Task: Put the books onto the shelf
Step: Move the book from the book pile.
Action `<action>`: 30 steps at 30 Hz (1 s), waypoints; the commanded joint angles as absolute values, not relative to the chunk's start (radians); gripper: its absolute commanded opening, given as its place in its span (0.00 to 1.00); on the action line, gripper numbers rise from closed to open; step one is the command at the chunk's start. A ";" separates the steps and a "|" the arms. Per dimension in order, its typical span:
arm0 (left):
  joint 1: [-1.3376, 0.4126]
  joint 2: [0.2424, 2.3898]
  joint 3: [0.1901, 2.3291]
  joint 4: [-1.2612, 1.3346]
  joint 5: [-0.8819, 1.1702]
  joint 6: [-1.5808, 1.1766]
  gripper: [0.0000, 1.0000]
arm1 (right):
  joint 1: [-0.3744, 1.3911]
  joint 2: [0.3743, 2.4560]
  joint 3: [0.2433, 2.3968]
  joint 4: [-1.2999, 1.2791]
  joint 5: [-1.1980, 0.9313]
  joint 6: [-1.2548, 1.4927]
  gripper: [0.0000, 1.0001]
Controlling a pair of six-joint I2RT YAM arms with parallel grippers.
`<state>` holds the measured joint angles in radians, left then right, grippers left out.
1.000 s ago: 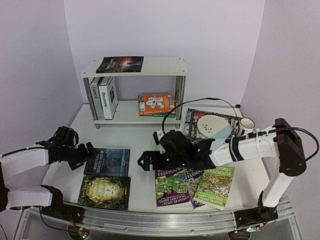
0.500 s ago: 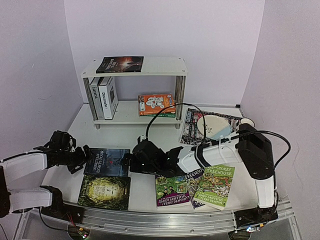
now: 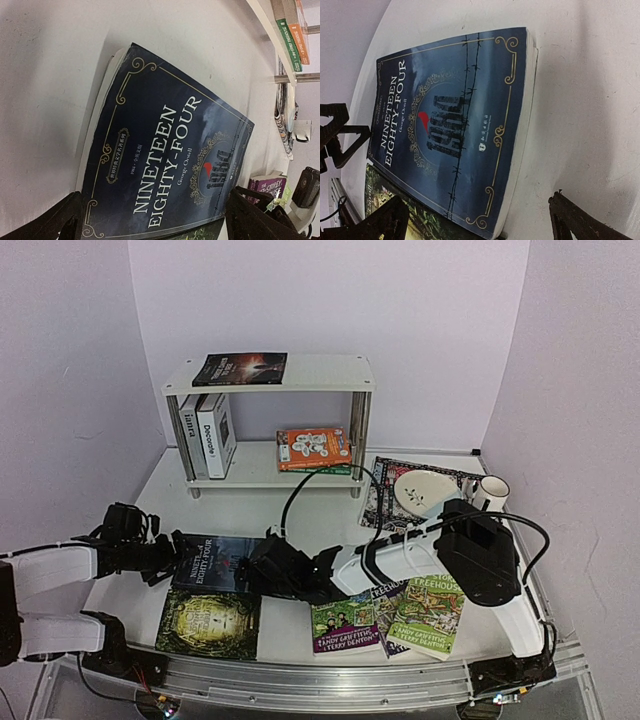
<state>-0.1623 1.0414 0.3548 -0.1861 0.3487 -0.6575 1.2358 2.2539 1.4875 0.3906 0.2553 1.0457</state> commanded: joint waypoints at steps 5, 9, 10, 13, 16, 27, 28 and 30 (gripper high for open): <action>-0.162 1.113 0.319 -0.102 0.489 -0.631 0.98 | 1.240 2.186 1.426 0.381 0.362 0.983 0.98; -0.163 1.136 0.318 -0.080 0.547 -0.629 0.96 | 1.239 2.153 1.392 0.382 0.367 0.969 0.98; -0.164 1.144 0.319 -0.080 0.559 -0.625 0.95 | 1.239 2.146 1.384 0.383 0.362 0.956 0.98; -0.165 1.153 0.315 -0.074 0.586 -0.625 0.94 | 1.239 2.122 1.364 0.386 0.363 0.916 0.98; -0.177 1.142 0.314 -0.071 0.604 -0.630 0.93 | 1.238 2.094 1.333 0.386 0.388 0.916 0.98; -0.179 1.014 0.311 -0.159 0.385 -0.717 0.99 | 1.204 2.123 1.355 0.386 0.225 0.990 0.98; -0.179 1.002 0.312 -0.175 0.357 -0.725 0.99 | 1.204 2.132 1.363 0.386 0.216 0.999 0.98; -0.179 0.985 0.312 -0.197 0.315 -0.731 1.00 | 1.204 2.151 1.377 0.385 0.198 1.012 0.98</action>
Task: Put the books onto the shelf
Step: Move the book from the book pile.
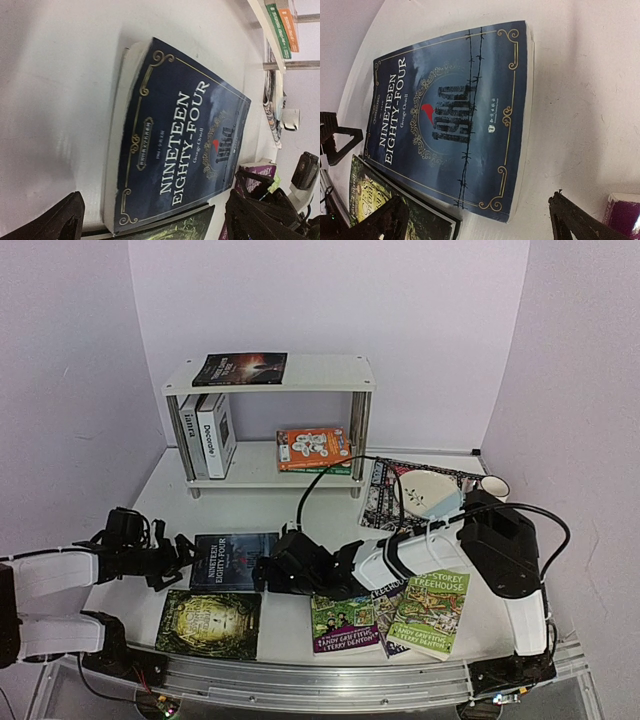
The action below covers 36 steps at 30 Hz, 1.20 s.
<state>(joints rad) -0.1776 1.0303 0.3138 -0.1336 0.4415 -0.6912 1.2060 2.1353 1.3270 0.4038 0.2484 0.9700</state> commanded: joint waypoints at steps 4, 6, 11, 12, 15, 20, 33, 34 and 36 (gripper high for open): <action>-0.179 1.013 0.315 -0.192 0.342 -0.726 0.98 | 1.204 2.167 1.390 0.384 0.194 1.019 0.98; -0.181 1.040 0.324 -0.184 0.370 -0.711 0.97 | 1.204 2.169 1.395 0.385 0.199 1.015 0.98; -0.186 1.074 0.329 -0.135 0.438 -0.698 0.95 | 1.204 2.180 1.406 0.385 0.196 1.014 0.98; -0.189 1.082 0.328 -0.117 0.452 -0.699 0.95 | 1.204 2.183 1.408 0.385 0.194 1.016 0.98; -0.201 1.117 0.328 -0.085 0.483 -0.709 0.95 | 1.204 2.191 1.413 0.384 0.190 1.019 0.98; -0.236 1.164 0.331 -0.037 0.508 -0.728 0.95 | 1.204 2.202 1.428 0.385 0.181 1.015 0.98; -0.243 1.099 0.361 -0.020 0.568 -0.783 0.95 | 1.205 2.146 1.447 0.387 0.153 0.966 0.98; -0.244 1.092 0.364 -0.020 0.573 -0.787 0.94 | 1.204 2.138 1.448 0.389 0.149 0.959 0.98; -0.244 1.079 0.372 -0.021 0.582 -0.794 0.94 | 1.204 2.120 1.449 0.391 0.144 0.942 0.98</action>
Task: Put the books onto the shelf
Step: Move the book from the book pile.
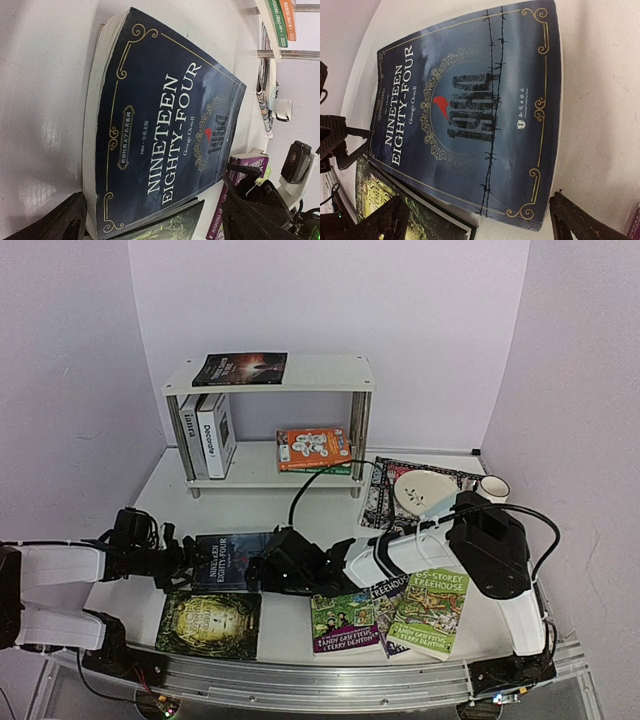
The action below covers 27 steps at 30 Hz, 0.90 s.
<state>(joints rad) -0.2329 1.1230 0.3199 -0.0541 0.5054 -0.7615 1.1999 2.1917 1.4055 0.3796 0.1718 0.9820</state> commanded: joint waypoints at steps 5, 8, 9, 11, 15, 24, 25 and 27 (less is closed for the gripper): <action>-0.251 1.061 0.389 -0.031 0.611 -0.805 0.94 | 1.214 2.078 1.436 0.391 0.158 0.906 0.98; -0.262 1.029 0.396 -0.052 0.623 -0.819 0.93 | 1.236 2.050 1.428 0.390 0.185 0.860 0.98; -0.268 1.015 0.401 -0.062 0.625 -0.823 0.93 | 1.247 2.040 1.424 0.391 0.194 0.845 0.98; -0.283 0.984 0.418 -0.107 0.609 -0.825 0.93 | 1.264 2.018 1.413 0.392 0.213 0.818 0.98; -0.302 0.927 0.460 -0.192 0.581 -0.823 0.93 | 1.279 1.970 1.363 0.416 0.239 0.792 0.98; -0.354 0.851 0.435 -0.274 0.545 -0.879 0.92 | 1.290 1.872 1.240 0.425 0.208 0.836 0.98; -0.364 0.850 0.428 -0.276 0.544 -0.889 0.92 | 1.293 1.866 1.224 0.425 0.204 0.848 0.98; -0.387 0.850 0.410 -0.277 0.546 -0.903 0.92 | 1.297 1.854 1.191 0.425 0.189 0.867 0.98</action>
<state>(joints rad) -0.3415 0.8682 0.4172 -0.2914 0.4981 -0.8502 1.2704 1.9255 1.2353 0.3444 0.2426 0.8327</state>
